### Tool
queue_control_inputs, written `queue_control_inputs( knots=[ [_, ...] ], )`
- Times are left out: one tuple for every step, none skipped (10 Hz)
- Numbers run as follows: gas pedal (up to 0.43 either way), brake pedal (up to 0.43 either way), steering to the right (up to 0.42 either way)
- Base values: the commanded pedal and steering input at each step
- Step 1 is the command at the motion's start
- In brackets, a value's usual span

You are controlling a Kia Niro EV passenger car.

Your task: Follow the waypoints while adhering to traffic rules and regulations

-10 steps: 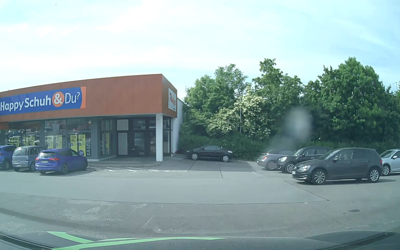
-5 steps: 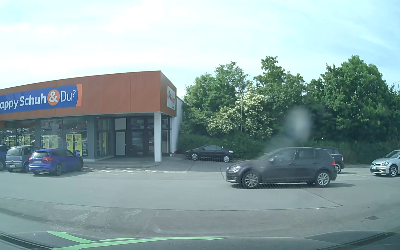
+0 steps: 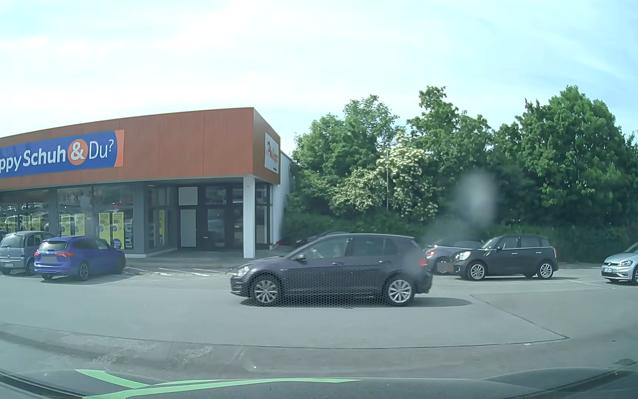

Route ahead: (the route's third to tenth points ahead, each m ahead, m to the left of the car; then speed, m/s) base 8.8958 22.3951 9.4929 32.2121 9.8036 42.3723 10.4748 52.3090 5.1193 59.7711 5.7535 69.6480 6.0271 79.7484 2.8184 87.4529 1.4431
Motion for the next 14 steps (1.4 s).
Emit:
queue_control_inputs(
  knots=[
    [0.0,0.189,0.003],
    [0.0,0.195,0.003],
    [0.0,0.195,0.003],
    [0.0,0.195,0.003],
    [0.0,0.195,0.003],
    [0.0,0.189,0.003],
    [0.0,0.183,0.004],
    [0.0,0.183,0.004],
    [0.0,0.177,0.004],
    [0.0,0.177,0.003],
    [0.0,0.171,-0.003],
    [0.0,0.171,-0.026],
    [0.0,0.165,-0.069],
    [0.0,0.152,-0.119]
  ],
)
